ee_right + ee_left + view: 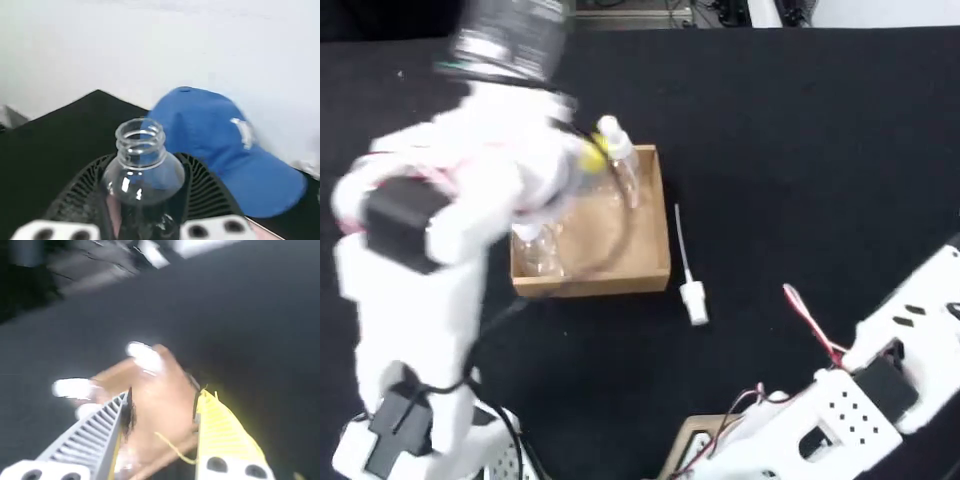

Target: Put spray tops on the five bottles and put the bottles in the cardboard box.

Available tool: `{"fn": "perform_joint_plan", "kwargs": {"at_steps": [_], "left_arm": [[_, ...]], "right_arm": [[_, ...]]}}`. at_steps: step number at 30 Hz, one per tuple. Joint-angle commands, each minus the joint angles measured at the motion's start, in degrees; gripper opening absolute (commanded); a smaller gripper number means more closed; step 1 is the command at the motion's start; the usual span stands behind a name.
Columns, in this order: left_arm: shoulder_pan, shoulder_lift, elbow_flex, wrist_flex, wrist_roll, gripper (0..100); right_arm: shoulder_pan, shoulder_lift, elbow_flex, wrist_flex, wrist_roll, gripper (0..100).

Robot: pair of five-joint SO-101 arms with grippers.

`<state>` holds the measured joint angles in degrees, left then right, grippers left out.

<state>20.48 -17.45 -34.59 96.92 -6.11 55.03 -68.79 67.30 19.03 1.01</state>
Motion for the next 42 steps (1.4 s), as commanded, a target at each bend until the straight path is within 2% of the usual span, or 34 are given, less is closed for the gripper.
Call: {"fn": "perform_joint_plan", "kwargs": {"at_steps": [1,6,10,16,20,25,27,33,42], "left_arm": [[9.1,-1.05,12.97,-6.86,-0.44,20],[16.04,-0.44,29.14,-13.45,-0.35,20],[19.74,-0.62,40.66,-22.07,-0.18,20],[22.11,-0.09,55.69,-39.21,7.56,20],[22.11,0.0,60.79,-44.4,8.18,20],[22.37,0.09,64.4,-47.91,10.2,21],[22.37,1.14,64.75,-48.79,12.31,26],[22.55,11.6,60.44,-48.62,14.33,27],[23.87,21.1,50.42,-48.62,30.51,27]], "right_arm": [[4.57,1.54,-5.67,-0.26,0.44,1.1],[6.95,13.67,-12.79,-0.88,0.09,1.1],[9.05,24.22,-18.42,-4.22,0.26,1.1],[12.48,36.7,-25.71,-5.45,0.44,1.1],[13.98,43.65,-30.46,-5.45,0.44,1.1],[14.33,48.75,-33.36,-5.45,0.53,1.1],[14.33,49.1,-33.19,-5.45,0.53,1.1],[14.33,49.1,-33.1,-5.45,0.53,1.1],[14.33,49.19,-31.69,-5.54,0.7,1.1]]}}
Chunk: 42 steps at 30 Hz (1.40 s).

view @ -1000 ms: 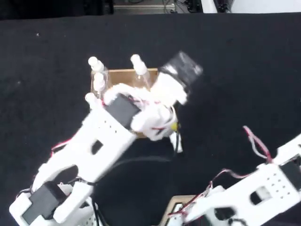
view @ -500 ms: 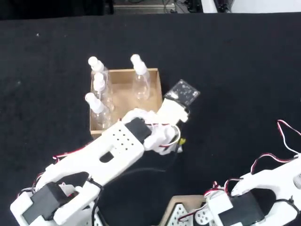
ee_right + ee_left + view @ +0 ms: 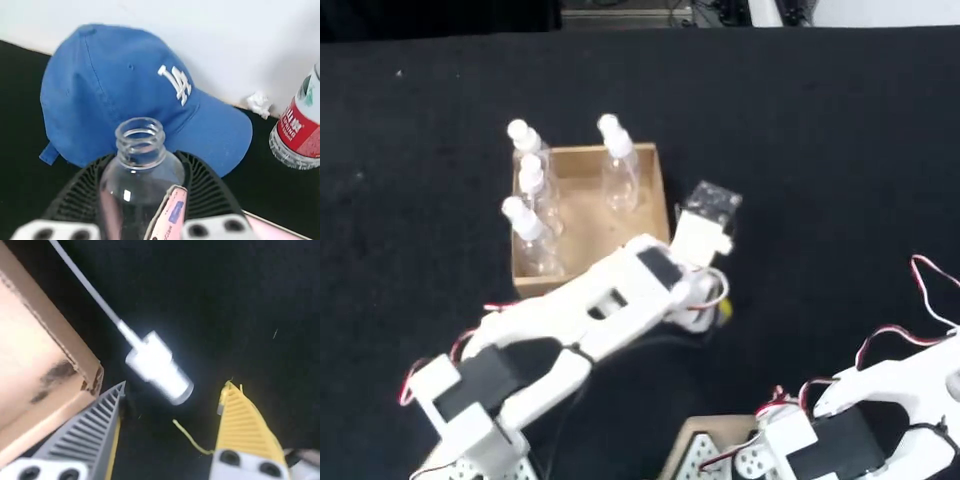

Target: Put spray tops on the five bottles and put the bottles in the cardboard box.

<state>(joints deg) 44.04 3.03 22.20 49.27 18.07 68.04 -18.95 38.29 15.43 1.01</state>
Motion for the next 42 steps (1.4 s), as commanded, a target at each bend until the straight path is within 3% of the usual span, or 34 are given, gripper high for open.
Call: {"fn": "perform_joint_plan", "kwargs": {"at_steps": [1,7,23,33,39,42], "left_arm": [[0.13,0.97,-6.64,-0.97,7.82,27],[0.22,4.22,-7.16,-0.97,16.0,27],[2.51,11.08,-9.27,-1.05,15.91,26],[11.21,10.99,-9.89,-1.14,-2.37,14],[9.1,10.81,-9.63,-0.7,-3.96,11],[7.25,8.35,-13.23,3.87,-3.52,11]], "right_arm": [[1.14,-0.66,-2.42,-1.93,1.41,1.1],[0.88,-0.4,-2.24,-1.93,2.81,1.1],[1.05,-0.31,-2.15,-1.93,3.08,1.1],[1.32,-0.31,-2.07,-1.85,3.34,1.2],[1.32,-0.31,-2.07,-1.85,3.34,1.4],[1.32,-0.31,-2.15,-1.85,3.34,1.4]]}}
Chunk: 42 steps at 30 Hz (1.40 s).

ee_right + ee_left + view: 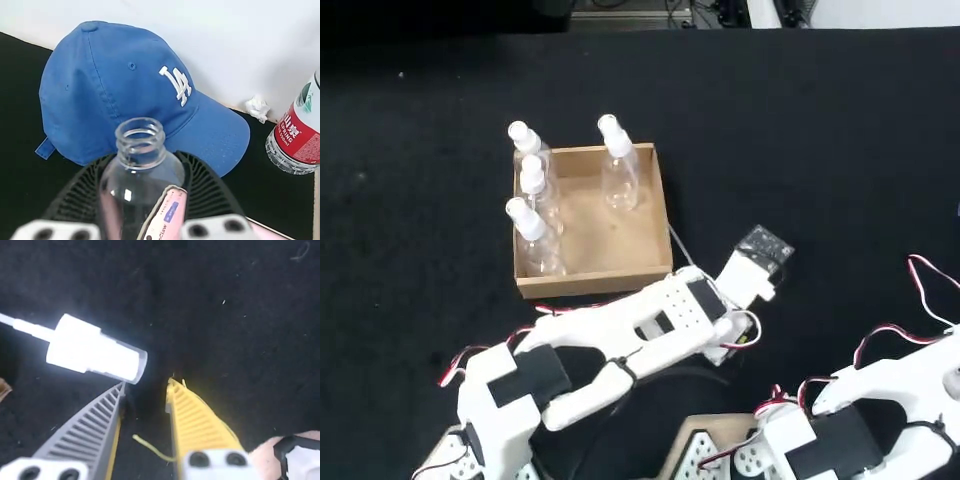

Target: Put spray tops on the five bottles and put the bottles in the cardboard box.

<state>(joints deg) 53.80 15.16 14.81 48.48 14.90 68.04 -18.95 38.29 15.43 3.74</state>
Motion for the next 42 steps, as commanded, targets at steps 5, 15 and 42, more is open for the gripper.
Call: {"fn": "perform_joint_plan", "kwargs": {"at_steps": [5,15,42], "left_arm": [[-3.38,-5.89,-11.12,10.55,5.89,22],[-7.16,-1.05,-11.65,7.74,29.27,30],[-4.44,2.99,-14.73,8.88,12.66,9]], "right_arm": [[0.88,-0.31,-2.15,-1.67,0.62,1.4],[0.97,-0.31,-2.07,-1.58,0.62,1.4],[1.32,-0.31,-0.66,-1.93,0.7,1.5]]}}
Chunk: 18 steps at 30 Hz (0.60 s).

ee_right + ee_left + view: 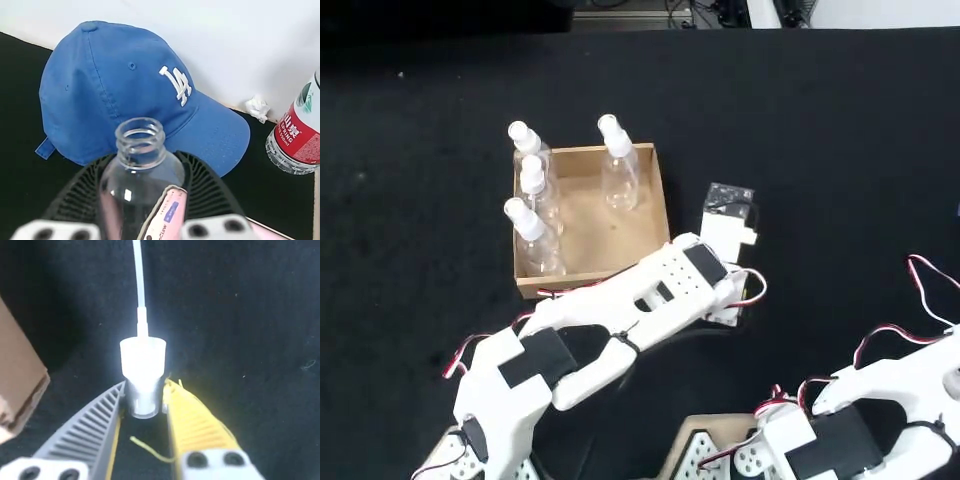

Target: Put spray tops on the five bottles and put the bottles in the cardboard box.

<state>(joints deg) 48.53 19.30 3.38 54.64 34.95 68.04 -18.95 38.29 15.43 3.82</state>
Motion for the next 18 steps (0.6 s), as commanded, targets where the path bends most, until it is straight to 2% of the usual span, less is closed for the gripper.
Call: {"fn": "perform_joint_plan", "kwargs": {"at_steps": [1,7,11,14,18], "left_arm": [[1.01,-1.14,-3.3,4.22,-10.73,9],[0.84,-1.05,-3.3,17.05,-36.92,9],[0.84,-1.14,-3.3,21.89,-49.76,10],[0.84,-1.14,-2.95,21.98,-52.92,10],[0.84,-1.14,-2.77,20.13,-50.73,21]], "right_arm": [[1.32,-0.31,-0.66,-1.93,0.62,1.5],[1.32,-0.31,-0.66,-1.93,0.62,1.5],[1.14,-0.31,-0.66,-1.93,0.62,1.5],[1.05,-0.31,-0.57,-1.85,0.62,1.5],[1.32,-0.31,-0.57,-1.85,0.62,1.5]]}}
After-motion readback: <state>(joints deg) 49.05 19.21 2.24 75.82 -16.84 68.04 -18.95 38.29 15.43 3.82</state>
